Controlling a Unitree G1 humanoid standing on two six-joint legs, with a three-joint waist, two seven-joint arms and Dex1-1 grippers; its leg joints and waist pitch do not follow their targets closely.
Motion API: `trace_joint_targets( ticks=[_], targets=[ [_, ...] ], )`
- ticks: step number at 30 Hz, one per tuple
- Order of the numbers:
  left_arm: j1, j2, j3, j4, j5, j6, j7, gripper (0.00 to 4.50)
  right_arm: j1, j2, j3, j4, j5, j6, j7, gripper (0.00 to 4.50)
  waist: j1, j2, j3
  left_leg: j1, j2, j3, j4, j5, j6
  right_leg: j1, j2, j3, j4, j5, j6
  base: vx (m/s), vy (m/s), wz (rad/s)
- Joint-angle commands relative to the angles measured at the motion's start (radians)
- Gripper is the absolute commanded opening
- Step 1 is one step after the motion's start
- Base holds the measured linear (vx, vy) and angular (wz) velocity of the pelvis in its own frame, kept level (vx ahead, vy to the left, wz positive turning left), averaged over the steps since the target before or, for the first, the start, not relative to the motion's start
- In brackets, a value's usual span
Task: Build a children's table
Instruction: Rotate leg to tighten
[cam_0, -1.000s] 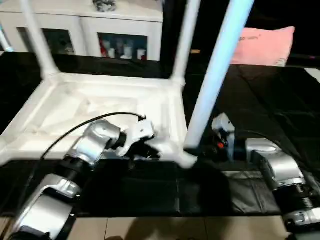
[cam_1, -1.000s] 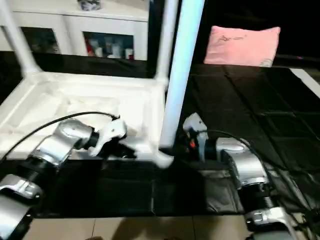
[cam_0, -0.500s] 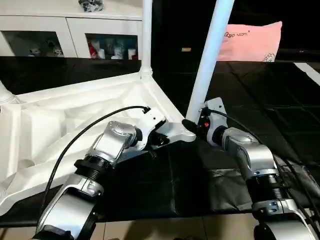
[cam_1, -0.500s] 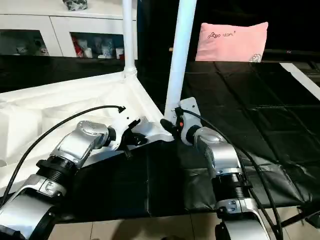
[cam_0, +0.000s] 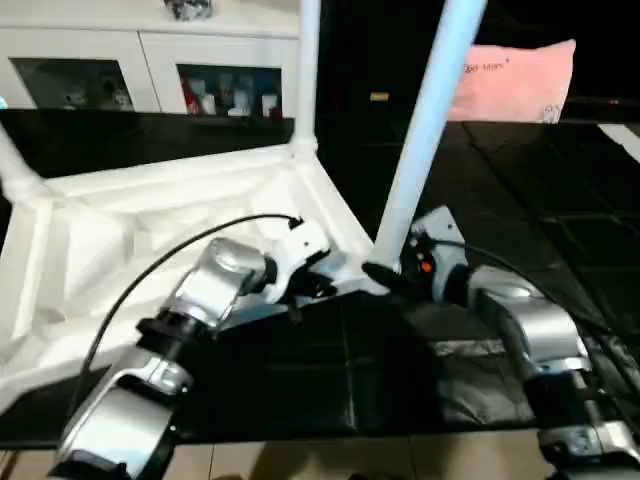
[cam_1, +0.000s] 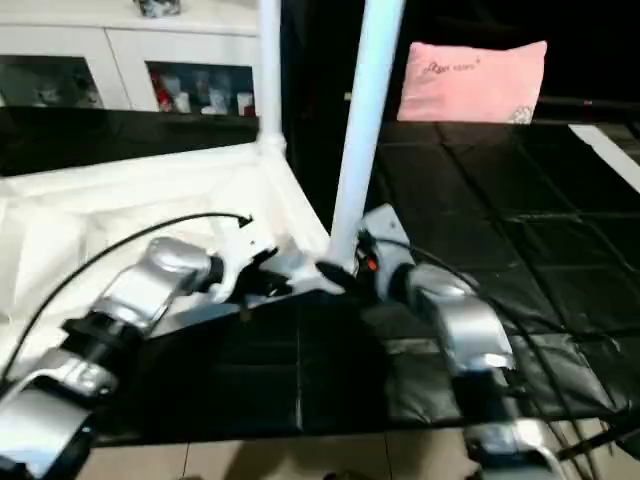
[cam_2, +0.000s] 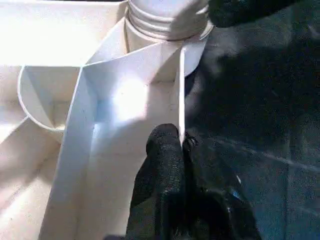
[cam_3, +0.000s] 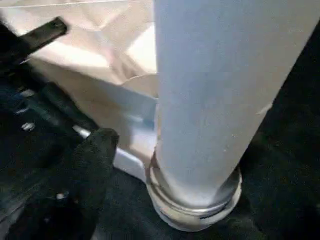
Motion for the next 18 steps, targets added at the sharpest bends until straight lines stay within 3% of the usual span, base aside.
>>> trace_joint_targets(
  ticks=[1,7,13,18],
  targets=[
    [-0.002,0.015,-0.009,-0.005,-0.02,-0.096,-0.064,0.0,0.015,-0.031,0.012,0.014,0.035,-0.037,0.105,4.06,0.005,0.011,-0.064,0.001,0.019,-0.006,-0.064,-0.232,0.05,0.063,-0.072,0.058,-0.095,-0.355,-0.132,0.0,0.0,0.0],
    [0.004,0.051,-0.048,0.008,-0.035,-0.221,-0.208,0.0,0.008,-0.121,0.02,0.049,0.075,-0.145,0.303,4.06,0.014,0.011,-0.068,0.001,0.027,-0.004,-0.061,-0.202,0.067,0.063,-0.072,0.062,-0.079,-0.261,-0.179,0.0,0.0,0.0],
    [-0.013,0.086,-0.096,0.027,-0.031,-0.314,-0.36,0.0,-0.015,-0.176,0.063,0.108,0.098,-0.209,0.505,4.06,0.039,0.006,-0.067,0.002,0.031,0.0,-0.061,-0.192,0.075,0.061,-0.072,0.06,-0.08,-0.297,-0.171,0.0,0.0,0.0],
    [-0.024,0.086,-0.11,0.042,-0.03,-0.364,-0.42,0.0,-0.04,-0.188,0.099,0.16,0.095,-0.271,0.606,3.62,0.052,0.005,-0.066,0.004,0.034,-0.001,-0.062,-0.204,0.061,0.058,-0.076,0.059,-0.077,-0.322,-0.166,0.0,0.0,0.0]
  ],
)
